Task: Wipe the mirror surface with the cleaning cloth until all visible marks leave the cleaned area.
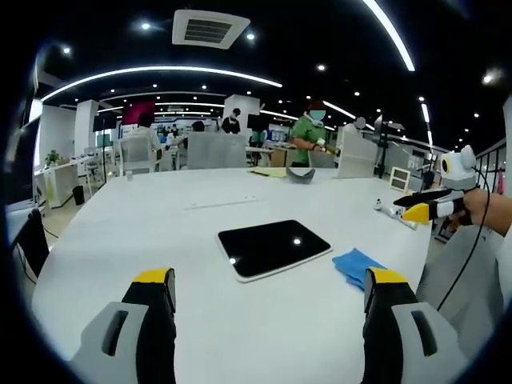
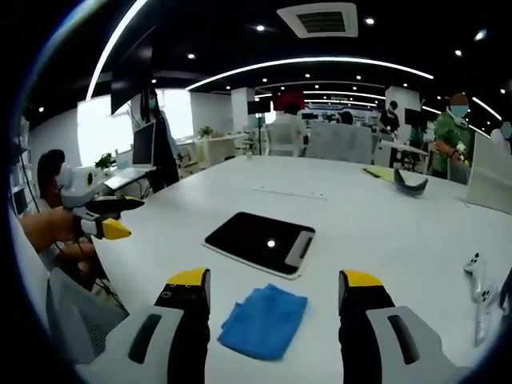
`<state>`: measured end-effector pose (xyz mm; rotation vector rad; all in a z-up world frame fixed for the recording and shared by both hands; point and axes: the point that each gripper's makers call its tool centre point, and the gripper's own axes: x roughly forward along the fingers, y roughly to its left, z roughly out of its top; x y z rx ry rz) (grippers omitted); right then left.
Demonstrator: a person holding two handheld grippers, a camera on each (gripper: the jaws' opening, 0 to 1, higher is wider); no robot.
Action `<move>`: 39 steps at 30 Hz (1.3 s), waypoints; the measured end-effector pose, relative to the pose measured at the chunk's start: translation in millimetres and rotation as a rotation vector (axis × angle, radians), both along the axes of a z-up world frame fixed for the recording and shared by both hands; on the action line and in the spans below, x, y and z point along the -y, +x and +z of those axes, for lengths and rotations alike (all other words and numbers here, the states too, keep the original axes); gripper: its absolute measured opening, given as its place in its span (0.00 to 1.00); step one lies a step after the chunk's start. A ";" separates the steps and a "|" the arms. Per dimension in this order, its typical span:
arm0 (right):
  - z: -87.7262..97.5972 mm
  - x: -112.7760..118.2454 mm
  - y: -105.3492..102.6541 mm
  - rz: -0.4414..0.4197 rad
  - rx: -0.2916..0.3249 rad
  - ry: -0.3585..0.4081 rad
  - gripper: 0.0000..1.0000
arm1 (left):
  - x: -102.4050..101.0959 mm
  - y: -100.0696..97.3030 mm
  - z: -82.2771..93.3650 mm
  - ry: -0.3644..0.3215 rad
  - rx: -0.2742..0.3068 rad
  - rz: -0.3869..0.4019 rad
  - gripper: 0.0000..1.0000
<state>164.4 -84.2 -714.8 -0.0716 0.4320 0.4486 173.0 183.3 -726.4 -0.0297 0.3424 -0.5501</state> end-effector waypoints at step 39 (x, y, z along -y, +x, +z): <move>-21.7 -7.1 1.1 0.038 -0.055 -0.028 0.59 | 1.5 3.2 -3.1 -0.001 -0.009 -0.004 0.99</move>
